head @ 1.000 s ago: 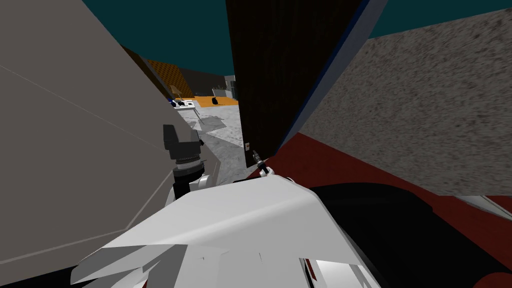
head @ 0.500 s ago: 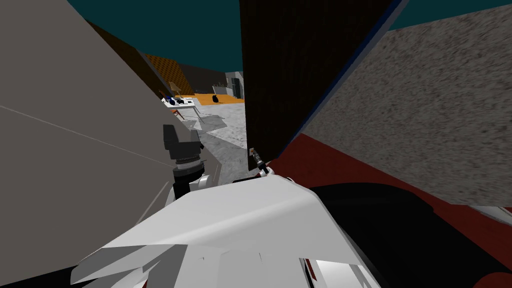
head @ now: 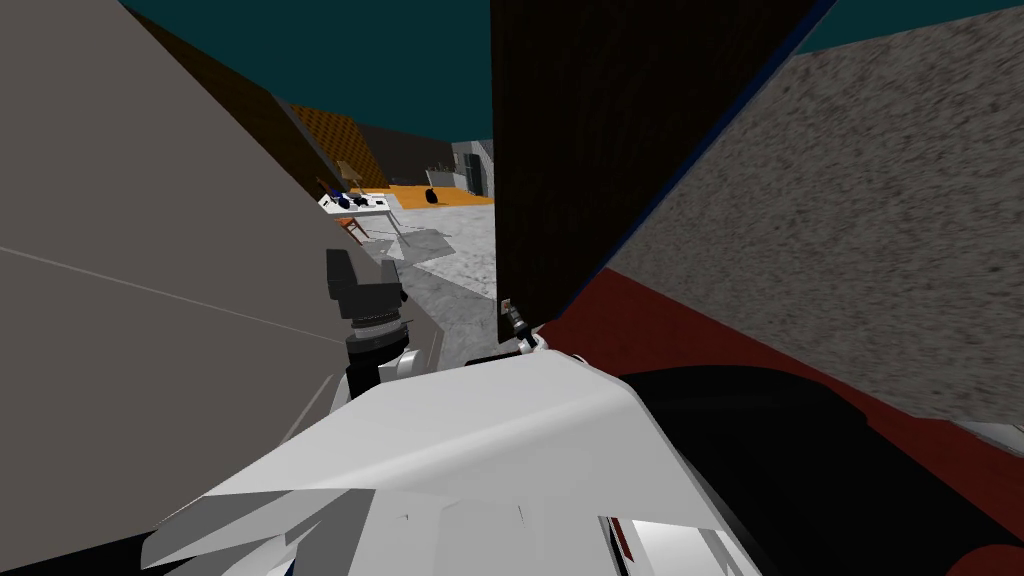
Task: Push the door open
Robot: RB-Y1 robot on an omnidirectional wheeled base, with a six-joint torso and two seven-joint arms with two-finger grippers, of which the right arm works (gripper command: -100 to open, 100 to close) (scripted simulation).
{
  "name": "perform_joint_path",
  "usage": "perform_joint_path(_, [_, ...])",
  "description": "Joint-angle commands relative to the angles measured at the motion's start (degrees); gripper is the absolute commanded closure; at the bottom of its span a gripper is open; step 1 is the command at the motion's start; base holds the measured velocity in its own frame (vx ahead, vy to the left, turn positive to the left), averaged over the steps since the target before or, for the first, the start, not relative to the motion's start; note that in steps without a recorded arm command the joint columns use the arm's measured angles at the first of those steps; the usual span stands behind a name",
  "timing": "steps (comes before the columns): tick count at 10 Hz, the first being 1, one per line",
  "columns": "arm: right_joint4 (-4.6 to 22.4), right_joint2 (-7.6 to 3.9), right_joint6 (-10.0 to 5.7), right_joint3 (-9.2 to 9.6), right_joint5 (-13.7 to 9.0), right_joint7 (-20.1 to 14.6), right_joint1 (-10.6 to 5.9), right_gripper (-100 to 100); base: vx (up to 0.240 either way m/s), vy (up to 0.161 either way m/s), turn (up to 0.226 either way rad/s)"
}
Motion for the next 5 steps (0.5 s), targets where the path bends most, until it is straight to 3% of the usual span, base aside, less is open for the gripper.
perform_joint_path(1, [0.0,-0.01,-0.01,0.01,0.0,0.0,0.08,100,-0.017,-0.009,0.004])
perform_joint_path(4, [0.0,-0.01,-0.01,0.01,0.0,0.0,0.08,100,-0.006,-0.002,-0.002])
perform_joint_path(5, [0.2,-0.58,0.04,-0.28,-1.4,1.3,0.11,100,0.105,0.024,-0.026])
